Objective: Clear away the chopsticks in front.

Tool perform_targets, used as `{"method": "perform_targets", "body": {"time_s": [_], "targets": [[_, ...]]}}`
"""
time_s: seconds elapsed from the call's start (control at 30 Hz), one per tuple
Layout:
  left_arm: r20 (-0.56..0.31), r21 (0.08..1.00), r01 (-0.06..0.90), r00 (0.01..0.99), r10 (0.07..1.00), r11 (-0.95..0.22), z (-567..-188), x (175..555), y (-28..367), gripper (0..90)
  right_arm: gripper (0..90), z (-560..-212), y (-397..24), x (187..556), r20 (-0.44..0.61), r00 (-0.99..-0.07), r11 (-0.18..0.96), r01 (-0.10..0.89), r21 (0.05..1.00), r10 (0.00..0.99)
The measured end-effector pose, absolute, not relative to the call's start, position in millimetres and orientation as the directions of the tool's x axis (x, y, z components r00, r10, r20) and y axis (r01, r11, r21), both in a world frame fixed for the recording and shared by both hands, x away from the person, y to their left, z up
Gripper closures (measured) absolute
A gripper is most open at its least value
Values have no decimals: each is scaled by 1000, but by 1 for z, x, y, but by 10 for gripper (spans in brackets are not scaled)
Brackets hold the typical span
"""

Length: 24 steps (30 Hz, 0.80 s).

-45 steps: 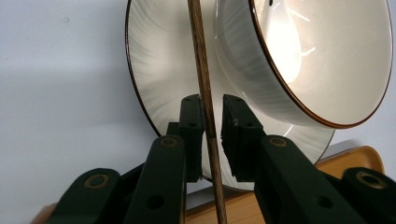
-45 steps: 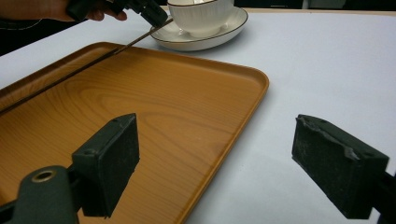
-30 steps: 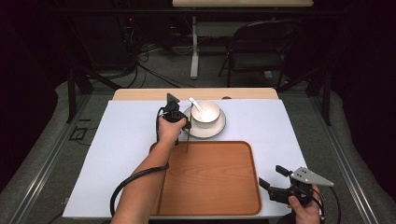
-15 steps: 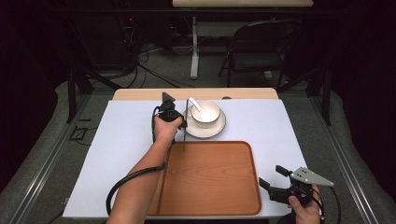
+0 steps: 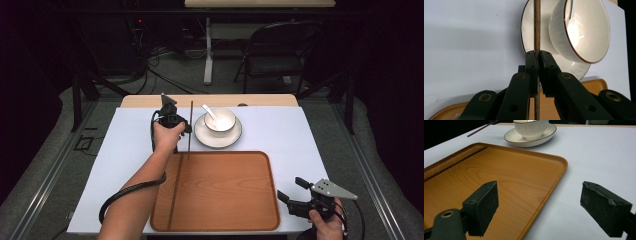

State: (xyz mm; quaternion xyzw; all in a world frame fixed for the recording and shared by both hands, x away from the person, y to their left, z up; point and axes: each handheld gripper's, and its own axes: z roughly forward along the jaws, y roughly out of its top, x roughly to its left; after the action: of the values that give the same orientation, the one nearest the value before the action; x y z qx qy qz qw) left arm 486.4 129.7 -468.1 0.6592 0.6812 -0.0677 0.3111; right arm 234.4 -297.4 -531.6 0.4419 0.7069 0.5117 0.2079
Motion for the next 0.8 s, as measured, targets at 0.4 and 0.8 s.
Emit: {"method": "perform_targets", "body": {"time_s": [0.4,0.8], "targets": [[-514,383,919,123,849,99,-435,428,181,849,146,-531,-298,234,162,-518,79,413,907,840],[-534,379,920,133,835,96,-440,373,218,850,146,-531,-296,236,165,-517,79,417,905,840]]}}
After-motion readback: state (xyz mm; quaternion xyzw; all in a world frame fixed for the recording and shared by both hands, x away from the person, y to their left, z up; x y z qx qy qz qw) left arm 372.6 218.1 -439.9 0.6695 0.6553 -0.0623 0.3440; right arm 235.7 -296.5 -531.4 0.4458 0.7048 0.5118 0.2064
